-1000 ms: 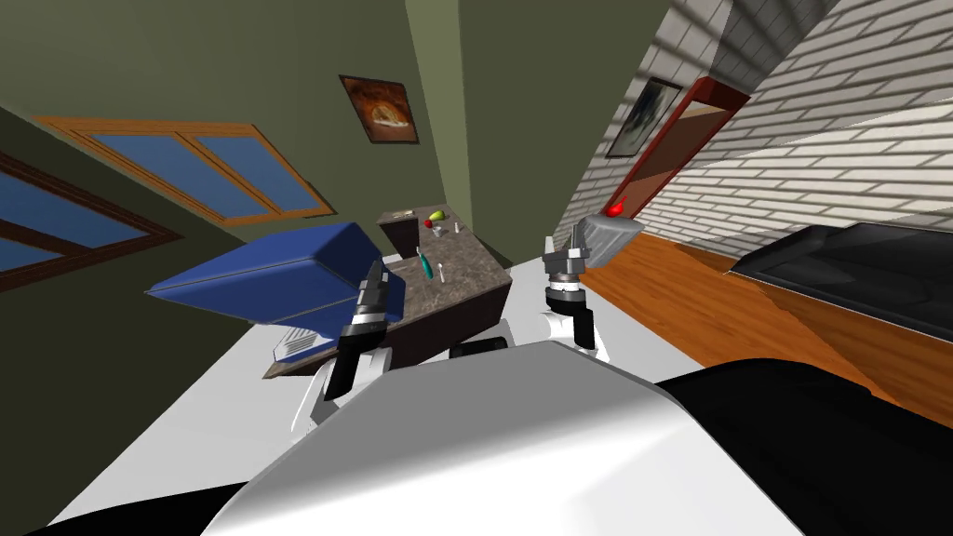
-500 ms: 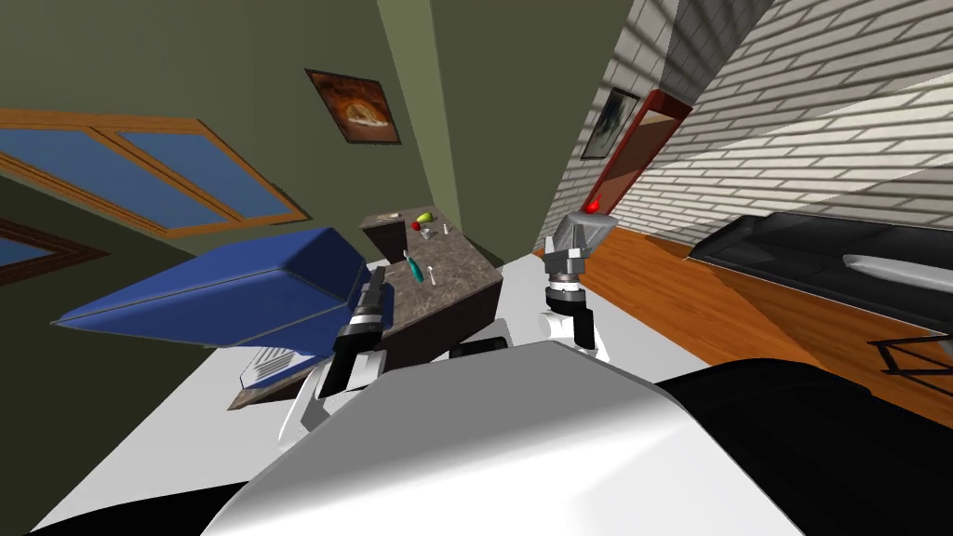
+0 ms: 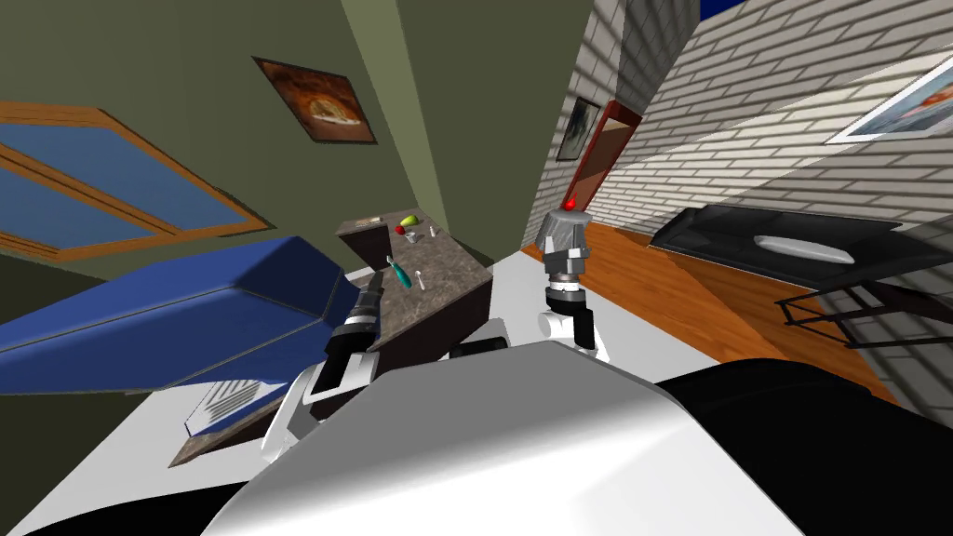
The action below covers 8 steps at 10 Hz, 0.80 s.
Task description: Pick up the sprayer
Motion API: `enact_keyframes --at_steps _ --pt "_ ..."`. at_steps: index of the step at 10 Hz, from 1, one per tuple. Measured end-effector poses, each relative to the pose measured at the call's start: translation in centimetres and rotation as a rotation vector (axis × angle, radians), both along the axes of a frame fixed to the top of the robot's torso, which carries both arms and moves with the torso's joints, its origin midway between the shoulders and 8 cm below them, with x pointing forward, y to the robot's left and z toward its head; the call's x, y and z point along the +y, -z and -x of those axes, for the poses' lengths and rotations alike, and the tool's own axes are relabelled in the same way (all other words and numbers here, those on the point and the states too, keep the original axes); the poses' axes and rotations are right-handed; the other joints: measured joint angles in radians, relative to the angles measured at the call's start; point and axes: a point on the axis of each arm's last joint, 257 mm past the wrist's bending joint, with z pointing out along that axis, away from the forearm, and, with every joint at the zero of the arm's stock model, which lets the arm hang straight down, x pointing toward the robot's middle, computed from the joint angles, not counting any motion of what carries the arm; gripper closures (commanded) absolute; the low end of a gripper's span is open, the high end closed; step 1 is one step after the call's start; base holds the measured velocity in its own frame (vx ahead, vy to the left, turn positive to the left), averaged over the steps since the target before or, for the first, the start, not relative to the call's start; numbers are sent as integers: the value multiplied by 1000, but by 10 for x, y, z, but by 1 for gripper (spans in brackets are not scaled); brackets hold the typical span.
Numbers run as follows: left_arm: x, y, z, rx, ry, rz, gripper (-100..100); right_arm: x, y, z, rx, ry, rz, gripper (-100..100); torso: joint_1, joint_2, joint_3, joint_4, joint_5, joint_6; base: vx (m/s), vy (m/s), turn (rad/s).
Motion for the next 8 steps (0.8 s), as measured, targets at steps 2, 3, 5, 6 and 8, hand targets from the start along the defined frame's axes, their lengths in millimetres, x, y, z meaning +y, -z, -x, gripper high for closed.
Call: enact_keyframes --at_steps 2,3,5,6,8 --pt "22 21 0 75 -59 -43 -100 0 0 0 0 0 0 0 0 0 0 0 0 -1 -2 -9 -217" --pt "35 31 3 114 -90 -64 -100 0 0 0 0 0 0 0 0 0 0 0 0 0 1 -3 -118" --pt "55 43 10 172 -137 -93 -100 0 0 0 0 0 0 0 0 0 0 0 0 0 2 -5 -223" --pt "62 47 12 195 -156 -104 -100 0 0 0 0 0 0 0 1 0 0 0 0 -1 4 -7 -240" --pt "81 61 16 254 -204 -133 -100 0 0 0 0 0 0 0 1 -1 0 0 0 -1 5 -2 -206"
